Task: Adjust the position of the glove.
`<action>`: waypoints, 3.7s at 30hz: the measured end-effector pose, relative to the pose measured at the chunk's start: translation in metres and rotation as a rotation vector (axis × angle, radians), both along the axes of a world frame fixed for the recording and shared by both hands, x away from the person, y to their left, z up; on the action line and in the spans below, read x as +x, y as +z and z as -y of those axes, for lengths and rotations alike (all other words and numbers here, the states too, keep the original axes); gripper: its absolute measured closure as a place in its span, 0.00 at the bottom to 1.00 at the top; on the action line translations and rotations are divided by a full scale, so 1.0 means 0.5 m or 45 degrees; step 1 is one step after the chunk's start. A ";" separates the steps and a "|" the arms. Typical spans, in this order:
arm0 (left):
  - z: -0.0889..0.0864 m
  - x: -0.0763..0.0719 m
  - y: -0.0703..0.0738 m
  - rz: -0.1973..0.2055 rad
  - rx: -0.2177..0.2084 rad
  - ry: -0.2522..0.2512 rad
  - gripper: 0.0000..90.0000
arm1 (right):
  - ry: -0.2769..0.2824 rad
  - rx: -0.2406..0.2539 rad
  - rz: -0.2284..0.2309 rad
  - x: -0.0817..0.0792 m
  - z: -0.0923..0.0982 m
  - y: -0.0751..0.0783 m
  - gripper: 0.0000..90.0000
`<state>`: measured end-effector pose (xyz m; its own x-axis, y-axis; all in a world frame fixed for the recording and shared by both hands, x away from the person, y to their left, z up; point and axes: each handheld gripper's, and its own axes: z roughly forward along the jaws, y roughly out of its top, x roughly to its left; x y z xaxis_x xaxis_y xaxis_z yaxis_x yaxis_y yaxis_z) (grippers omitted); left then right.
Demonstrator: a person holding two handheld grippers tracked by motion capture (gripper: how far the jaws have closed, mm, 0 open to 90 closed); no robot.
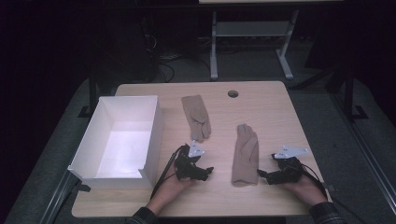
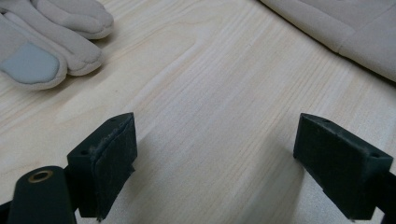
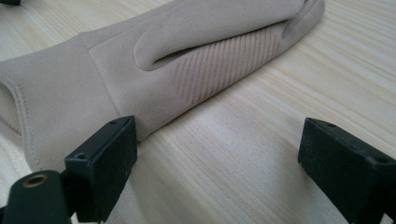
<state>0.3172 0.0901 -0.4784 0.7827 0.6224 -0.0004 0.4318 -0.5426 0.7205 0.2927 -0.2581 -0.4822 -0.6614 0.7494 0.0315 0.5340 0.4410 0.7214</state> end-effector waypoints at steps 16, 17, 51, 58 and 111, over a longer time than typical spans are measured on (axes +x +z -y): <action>-0.001 -0.002 0.000 0.000 0.001 0.013 0.14 | 0.026 -0.023 -0.027 0.006 -0.004 0.007 0.17; -0.001 -0.002 0.000 0.000 0.004 0.012 0.14 | 0.024 -0.024 -0.033 0.006 -0.005 0.008 0.19; 0.000 -0.002 -0.001 0.005 -0.009 0.020 0.14 | 0.176 0.105 -0.044 0.059 -0.077 0.073 1.00; 0.000 -0.002 0.000 0.004 -0.008 0.019 0.14 | 0.207 0.075 -0.068 0.072 -0.105 0.058 1.00; -0.001 -0.003 0.000 0.000 0.001 0.021 0.14 | 0.269 -0.017 -0.160 0.018 -0.036 0.035 1.00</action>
